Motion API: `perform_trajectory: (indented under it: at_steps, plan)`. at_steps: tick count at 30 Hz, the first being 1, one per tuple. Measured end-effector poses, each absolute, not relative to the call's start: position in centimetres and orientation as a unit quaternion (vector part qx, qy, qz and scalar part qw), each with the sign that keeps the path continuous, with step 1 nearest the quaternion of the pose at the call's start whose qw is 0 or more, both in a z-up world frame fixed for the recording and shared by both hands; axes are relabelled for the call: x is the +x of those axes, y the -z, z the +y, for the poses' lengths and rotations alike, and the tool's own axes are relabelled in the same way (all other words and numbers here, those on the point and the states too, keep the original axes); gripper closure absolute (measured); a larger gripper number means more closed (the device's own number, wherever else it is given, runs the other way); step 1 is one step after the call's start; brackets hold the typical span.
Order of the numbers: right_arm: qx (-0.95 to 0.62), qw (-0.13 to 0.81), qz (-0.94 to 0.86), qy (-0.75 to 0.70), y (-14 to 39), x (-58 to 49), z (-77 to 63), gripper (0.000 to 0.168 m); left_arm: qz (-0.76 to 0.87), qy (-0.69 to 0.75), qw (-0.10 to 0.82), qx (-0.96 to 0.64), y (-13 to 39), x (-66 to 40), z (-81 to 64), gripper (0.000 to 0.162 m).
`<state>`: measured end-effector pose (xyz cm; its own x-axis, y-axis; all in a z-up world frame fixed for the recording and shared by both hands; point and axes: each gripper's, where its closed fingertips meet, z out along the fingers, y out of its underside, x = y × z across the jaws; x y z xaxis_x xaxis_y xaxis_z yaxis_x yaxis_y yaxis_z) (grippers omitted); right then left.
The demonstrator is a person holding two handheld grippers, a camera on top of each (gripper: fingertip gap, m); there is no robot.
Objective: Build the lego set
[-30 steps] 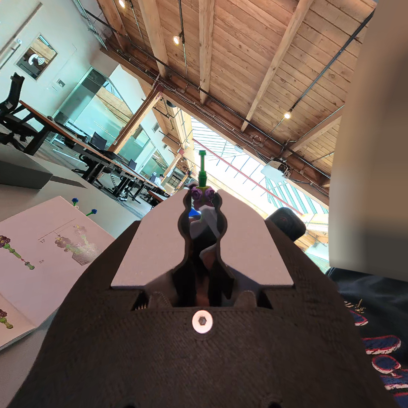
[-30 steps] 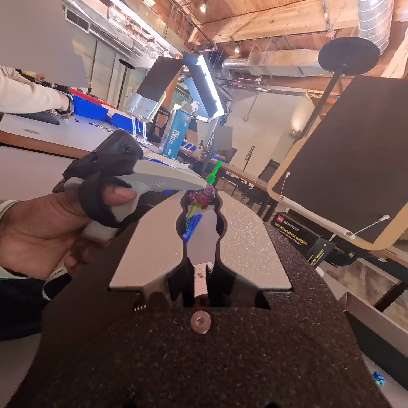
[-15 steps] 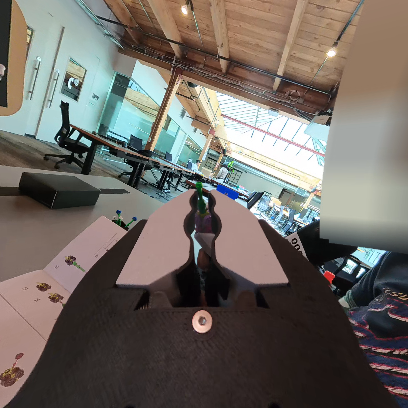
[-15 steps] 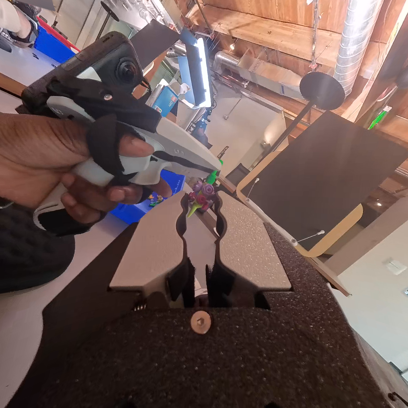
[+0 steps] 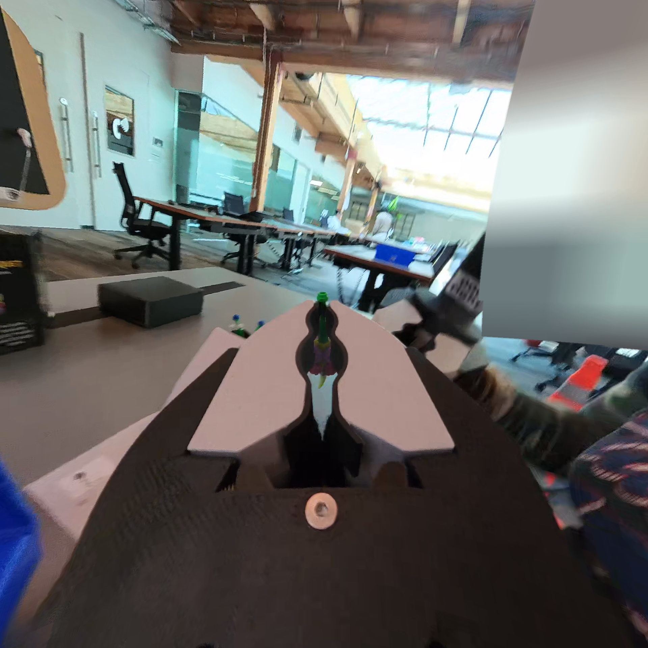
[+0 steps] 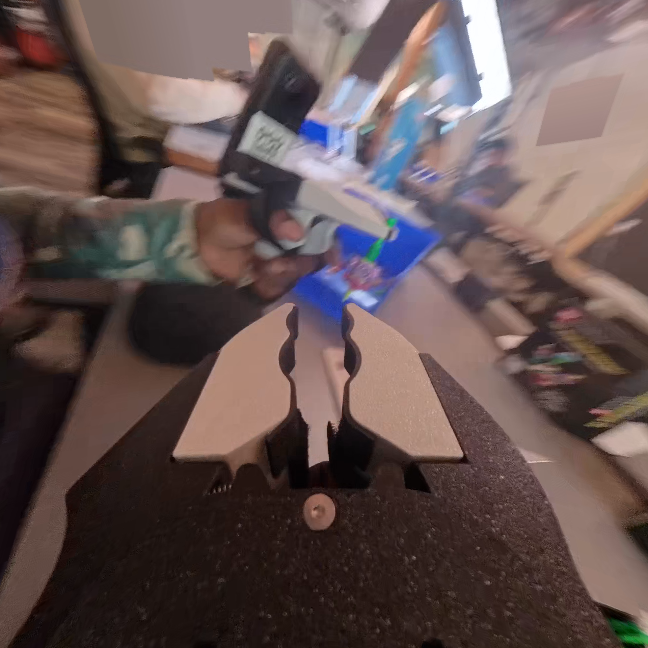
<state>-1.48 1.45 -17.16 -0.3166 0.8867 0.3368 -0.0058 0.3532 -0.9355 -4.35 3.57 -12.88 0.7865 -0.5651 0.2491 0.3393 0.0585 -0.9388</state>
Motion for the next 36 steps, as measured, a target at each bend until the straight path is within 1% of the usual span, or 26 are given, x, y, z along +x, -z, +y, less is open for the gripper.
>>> perform_trajectory:
  at_steps: [2,4,6,9,15,17,19,20,24,26,28,30,33,36]
  plan:
    - [-0.329,0.343,-0.753,-0.455,20.2,0.4,0.7,0.148,0.118,0.263,0.718,-0.633,14.4,-5.2,3.9,0.159]
    - [-0.306,0.221,-0.844,-0.382,23.6,2.3,-0.1,0.154,0.123,0.264,0.723,-0.627,15.3,-5.5,3.9,0.159]
    - [-0.271,0.165,-0.898,-0.307,26.1,3.0,-0.2,0.155,0.109,0.281,0.726,-0.618,16.0,-5.7,3.9,0.159]
    - [-0.235,0.119,-0.933,-0.246,28.4,2.5,-0.2,0.154,0.097,0.286,0.733,-0.610,16.0,-6.1,3.6,0.159]
    - [-0.205,0.078,-0.956,-0.194,30.9,1.6,-0.4,0.153,0.056,0.285,0.745,-0.601,15.9,-8.1,3.3,0.159]
    - [-0.206,0.074,-0.956,-0.196,31.1,1.6,-0.6,0.156,0.057,0.278,0.748,-0.601,15.9,-8.2,3.2,0.159]
    - [-0.213,0.063,-0.955,-0.196,31.1,1.7,-0.8,0.164,0.060,0.280,0.746,-0.601,15.9,-8.0,3.2,0.159]
    - [-0.219,0.060,-0.954,-0.196,31.2,1.7,-0.9,0.165,0.061,0.285,0.745,-0.600,15.9,-7.8,3.2,0.159]
    - [-0.224,0.088,-0.951,-0.194,31.1,1.6,-0.6,0.165,0.057,0.290,0.744,-0.600,15.9,-7.8,3.1,0.159]
    - [-0.269,0.107,-0.934,-0.212,30.1,2.0,0.2,0.165,0.055,0.284,0.745,-0.601,16.0,-8.0,3.2,0.159]
    - [-0.342,0.127,-0.901,-0.235,28.0,3.4,2.0,0.165,0.054,0.276,0.744,-0.606,16.1,-8.1,3.2,0.159]
    - [-0.424,0.147,-0.867,-0.218,26.5,6.3,5.2,0.165,0.052,0.273,0.740,-0.613,16.3,-8.1,3.3,0.159]
    - [-0.525,0.133,-0.827,-0.152,26.7,12.2,8.7,0.165,0.054,0.288,0.739,-0.607,16.0,-7.8,3.2,0.159]
    - [-0.571,0.114,-0.801,-0.140,28.1,15.2,8.8,0.165,0.056,0.290,0.737,-0.608,16.1,-7.6,3.2,0.159]
